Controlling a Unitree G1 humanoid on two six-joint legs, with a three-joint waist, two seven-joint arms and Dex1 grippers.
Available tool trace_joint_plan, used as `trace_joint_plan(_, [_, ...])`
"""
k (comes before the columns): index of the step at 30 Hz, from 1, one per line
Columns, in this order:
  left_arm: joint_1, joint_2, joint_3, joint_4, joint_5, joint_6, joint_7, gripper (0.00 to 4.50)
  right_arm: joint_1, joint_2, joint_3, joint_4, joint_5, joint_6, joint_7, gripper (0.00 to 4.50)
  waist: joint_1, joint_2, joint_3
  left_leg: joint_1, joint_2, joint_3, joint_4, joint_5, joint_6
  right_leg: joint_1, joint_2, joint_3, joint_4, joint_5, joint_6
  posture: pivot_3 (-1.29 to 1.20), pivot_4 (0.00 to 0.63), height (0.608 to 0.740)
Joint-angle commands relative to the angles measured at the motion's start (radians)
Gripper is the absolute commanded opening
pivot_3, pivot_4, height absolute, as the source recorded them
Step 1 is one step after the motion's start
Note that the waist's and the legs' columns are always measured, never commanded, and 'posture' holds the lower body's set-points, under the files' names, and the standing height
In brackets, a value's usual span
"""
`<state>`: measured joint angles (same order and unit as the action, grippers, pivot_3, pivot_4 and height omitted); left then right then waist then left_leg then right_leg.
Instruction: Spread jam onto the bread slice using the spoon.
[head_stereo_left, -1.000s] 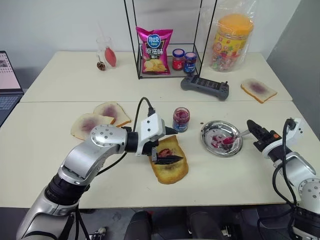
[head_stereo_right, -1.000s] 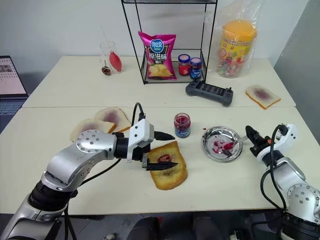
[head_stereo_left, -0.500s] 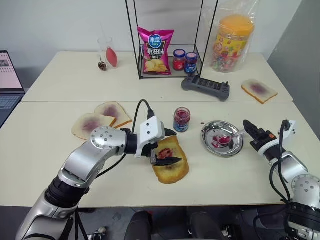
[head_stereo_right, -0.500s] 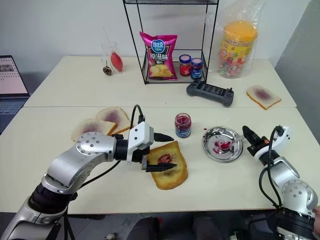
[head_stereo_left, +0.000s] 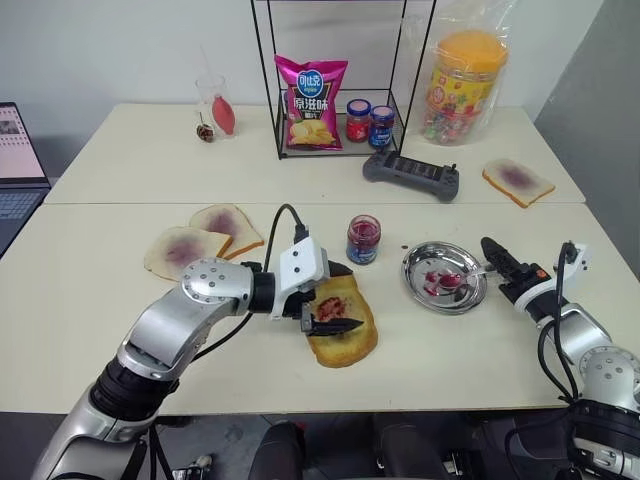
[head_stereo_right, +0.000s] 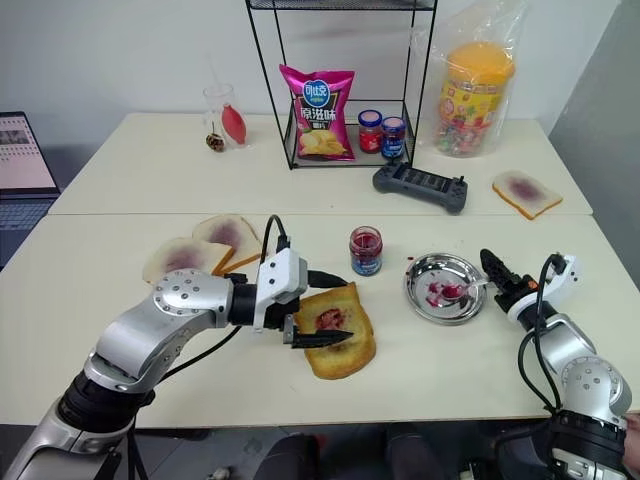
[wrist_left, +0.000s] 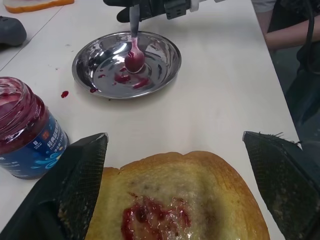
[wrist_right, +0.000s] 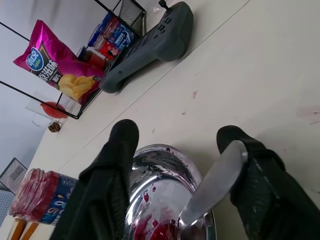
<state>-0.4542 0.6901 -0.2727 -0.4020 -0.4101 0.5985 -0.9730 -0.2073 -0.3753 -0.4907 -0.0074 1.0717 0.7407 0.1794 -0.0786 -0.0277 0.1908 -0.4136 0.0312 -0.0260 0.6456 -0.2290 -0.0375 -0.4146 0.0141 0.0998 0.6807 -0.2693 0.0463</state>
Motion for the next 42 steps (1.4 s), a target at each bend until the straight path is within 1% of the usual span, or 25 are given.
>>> trace_joint_plan(1, [0.002, -0.006, 0.015, -0.037, 0.006, -0.025, 0.0, 4.5, -0.023, -0.017, -0.009, -0.002, -0.014, -0.009, 0.025, 3.77, 0.0, 0.0, 0.0, 0.0, 0.0, 0.0, 0.0, 0.0, 0.0, 0.0, 0.0, 0.0, 0.0, 0.0, 0.0, 0.0, 0.15, 0.74])
trace_joint_plan(4, [0.008, -0.006, 0.017, -0.039, 0.006, -0.026, 0.001, 4.5, -0.025, -0.025, 0.001, 0.01, -0.037, -0.009, 0.043, 4.46, 0.0, 0.0, 0.0, 0.0, 0.0, 0.0, 0.0, 0.0, 0.0, 0.0, 0.0, 0.0, 0.0, 0.0, 0.0, 0.0, 0.15, 0.74])
trace_joint_plan(12, [0.026, -0.002, 0.029, -0.048, 0.01, -0.033, 0.013, 4.5, -0.034, -0.029, 0.002, 0.034, -0.06, 0.001, 0.066, 4.49, 0.0, 0.0, 0.0, 0.0, 0.0, 0.0, 0.0, 0.0, 0.0, 0.0, 0.0, 0.0, 0.0, 0.0, 0.0, 0.0, 0.15, 0.74])
trace_joint_plan(16, [0.037, 0.0, 0.048, -0.043, 0.016, -0.055, 0.023, 4.5, -0.013, -0.05, -0.013, 0.029, -0.079, 0.013, 0.071, 4.49, 0.0, 0.0, 0.0, 0.0, 0.0, 0.0, 0.0, 0.0, 0.0, 0.0, 0.0, 0.0, 0.0, 0.0, 0.0, 0.0, 0.15, 0.74])
trace_joint_plan(19, [0.059, 0.021, 0.098, -0.046, -0.005, -0.054, 0.024, 4.5, 0.029, -0.097, -0.06, -0.02, -0.064, 0.038, 0.062, 4.49, 0.001, 0.0, 0.0, 0.0, 0.0, 0.0, 0.0, 0.0, 0.0, 0.0, 0.0, 0.0, 0.0, 0.0, 0.0, 0.0, 0.15, 0.74])
trace_joint_plan(21, [0.095, 0.051, 0.151, -0.064, -0.042, -0.032, 0.008, 4.5, 0.065, -0.156, -0.086, -0.074, -0.066, 0.061, 0.058, 4.49, 0.001, 0.002, -0.001, 0.0, 0.0, 0.0, 0.0, 0.0, 0.0, 0.0, 0.0, 0.0, 0.0, 0.0, 0.0, 0.0, 0.15, 0.74])
trace_joint_plan(24, [0.141, 0.087, 0.208, -0.084, -0.088, -0.012, -0.015, 4.5, 0.105, -0.214, -0.09, -0.135, -0.08, 0.079, 0.068, 4.49, -0.001, 0.003, -0.001, 0.0, 0.0, 0.0, 0.0, 0.0, 0.0, 0.0, 0.0, 0.0, 0.0, -0.001, 0.0, 0.0, 0.15, 0.74])
trace_joint_plan(28, [0.202, 0.151, 0.347, -0.019, -0.154, 0.043, -0.036, 4.5, 0.191, -0.42, -0.035, -0.251, -0.192, 0.07, 0.227, 4.49, -0.002, 0.003, -0.001, 0.002, 0.0, 0.001, 0.0, 0.0, 0.0, 0.001, 0.0, 0.0, 0.0, -0.001, 0.0, 0.0, 0.15, 0.74])
trace_joint_plan(29, [0.217, 0.176, 0.377, -0.005, -0.181, 0.076, -0.053, 4.5, 0.194, -0.47, -0.031, -0.278, -0.19, 0.074, 0.282, 4.49, -0.002, 0.004, 0.0, 0.003, 0.0, 0.0, 0.0, 0.0, 0.0, 0.002, 0.0, 0.0, 0.0, -0.001, 0.0, 0.0, 0.15, 0.74])
trace_joint_plan(31, [0.238, 0.207, 0.41, 0.002, -0.213, 0.105, -0.078, 4.5, 0.197, -0.526, -0.028, -0.305, -0.178, 0.082, 0.353, 4.49, -0.005, 0.004, 0.0, 0.006, 0.0, 0.001, 0.0, 0.0, 0.0, 0.004, 0.0, 0.0, 0.0, -0.001, 0.0, 0.0, 0.15, 0.74])
trace_joint_plan(33, [0.273, 0.258, 0.453, 0.023, -0.225, 0.119, -0.113, 4.5, 0.233, -0.636, -0.019, -0.386, -0.159, 0.089, 0.526, 4.49, -0.005, 0.004, 0.0, 0.009, 0.0, 0.002, -0.001, 0.0, 0.0, 0.006, 0.0, 0.002, 0.0, -0.001, -0.001, 0.0, 0.15, 0.74])
trace_joint_plan(35, [0.296, 0.292, 0.487, 0.041, -0.237, 0.135, -0.136, 4.5, 0.27, -0.714, -0.011, -0.452, -0.152, 0.089, 0.664, 4.49, -0.002, 0.003, 0.0, 0.012, 0.0, 0.001, -0.002, 0.0, 0.0, 0.01, 0.0, 0.001, -0.001, -0.002, -0.002, 0.0, 0.15, 0.74])
trace_joint_plan(38, [0.31, 0.313, 0.509, 0.055, -0.252, 0.143, -0.147, 4.5, 0.289, -0.756, -0.004, -0.483, -0.149, 0.088, 0.747, 4.49, 0.002, 0.0, 0.0, 0.012, 0.001, 0.001, -0.003, 0.0, 0.0, 0.01, -0.001, -0.001, -0.001, -0.002, -0.002, 0.0, 0.15, 0.74])
trace_joint_plan(42, [0.375, 0.339, 0.55, 0.048, -0.263, 0.142, -0.184, 4.5, 0.255, -0.77, 0.035, -0.53, -0.11, 0.122, 0.779, 4.49, 0.004, -0.001, 0.001, 0.012, 0.0, 0.002, -0.002, 0.0, 0.0, 0.009, -0.002, 0.001, -0.002, -0.003, -0.003, 0.0, 0.15, 0.74])
